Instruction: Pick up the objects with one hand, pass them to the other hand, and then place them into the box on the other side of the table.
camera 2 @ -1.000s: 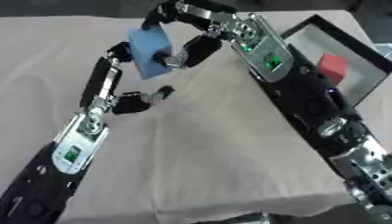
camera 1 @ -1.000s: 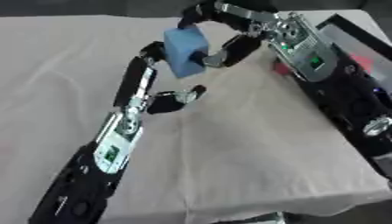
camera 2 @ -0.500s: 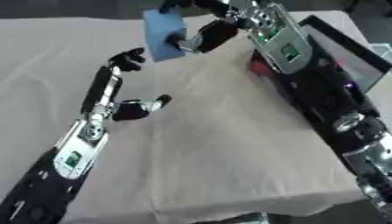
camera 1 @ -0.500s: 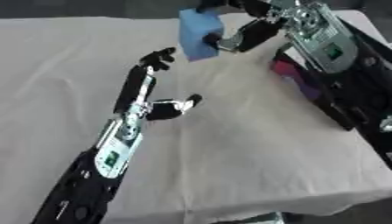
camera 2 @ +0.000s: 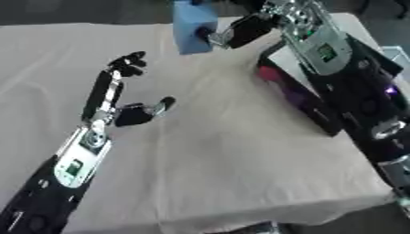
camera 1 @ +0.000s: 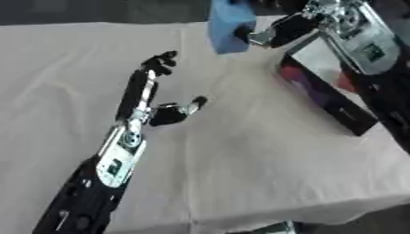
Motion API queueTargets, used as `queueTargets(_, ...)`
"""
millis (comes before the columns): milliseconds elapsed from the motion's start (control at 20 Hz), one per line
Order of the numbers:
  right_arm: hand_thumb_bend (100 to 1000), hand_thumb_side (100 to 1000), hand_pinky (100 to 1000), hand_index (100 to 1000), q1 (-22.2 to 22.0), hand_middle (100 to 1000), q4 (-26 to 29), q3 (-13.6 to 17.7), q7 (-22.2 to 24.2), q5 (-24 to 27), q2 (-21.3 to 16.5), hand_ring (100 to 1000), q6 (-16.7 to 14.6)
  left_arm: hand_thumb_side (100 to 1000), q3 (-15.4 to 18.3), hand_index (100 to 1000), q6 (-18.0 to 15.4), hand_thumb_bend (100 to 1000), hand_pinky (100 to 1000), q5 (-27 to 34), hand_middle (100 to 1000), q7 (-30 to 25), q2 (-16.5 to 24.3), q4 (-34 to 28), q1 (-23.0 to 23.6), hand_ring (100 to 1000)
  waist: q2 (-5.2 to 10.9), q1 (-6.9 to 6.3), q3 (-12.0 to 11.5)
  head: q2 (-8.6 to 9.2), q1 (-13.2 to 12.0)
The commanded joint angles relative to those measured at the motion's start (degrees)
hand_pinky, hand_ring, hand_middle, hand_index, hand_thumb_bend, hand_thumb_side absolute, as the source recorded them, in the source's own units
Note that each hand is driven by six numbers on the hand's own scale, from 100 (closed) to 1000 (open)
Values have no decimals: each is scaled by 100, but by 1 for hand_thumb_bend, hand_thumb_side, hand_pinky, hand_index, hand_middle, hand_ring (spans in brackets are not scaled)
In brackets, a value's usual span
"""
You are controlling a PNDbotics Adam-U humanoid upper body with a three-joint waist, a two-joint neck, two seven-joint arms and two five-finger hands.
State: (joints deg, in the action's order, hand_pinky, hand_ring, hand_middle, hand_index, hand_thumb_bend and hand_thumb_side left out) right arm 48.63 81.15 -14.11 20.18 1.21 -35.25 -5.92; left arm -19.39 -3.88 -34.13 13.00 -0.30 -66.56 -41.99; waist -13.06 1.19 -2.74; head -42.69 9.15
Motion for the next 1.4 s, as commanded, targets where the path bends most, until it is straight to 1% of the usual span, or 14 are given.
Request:
queueTargets(50,161,100,960,702,-48,596,121,238,-130,166,-405,984,67,282,51,879,8,640,775,50,692,49,111,-80,-64,676,147,4,21,5,24)
queueTargets(200,144,100,966,706,-270,599,112,464,-280,324,-676,987,104,287,64,870,30,645,771,83,688,79,145,-107,-61,671,143,-5,24,22,120)
queueTargets(450,104,100,979,715,-667,607,-34,954,-621,647,-1128,996,166,301,85,844,80,646,764,186,677,168,217,-199,-65,661,113,-32,20,205,344)
queueTargets(750,100,100,995,725,-1056,618,-435,1438,-912,863,-1464,1000,192,314,84,830,146,642,760,325,673,241,294,-353,-79,656,81,-75,5,374,403)
queueTargets(1100,100,100,995,726,-1451,620,-966,1796,-1190,769,-1658,1000,60,320,89,825,204,643,755,431,670,304,324,-460,-88,651,60,-104,-9,450,521)
queueTargets(1400,100,100,993,729,-1699,626,-1437,1919,-1414,477,-1697,1000,-142,330,80,824,234,639,750,489,673,329,324,-497,-86,644,37,-127,-22,461,630)
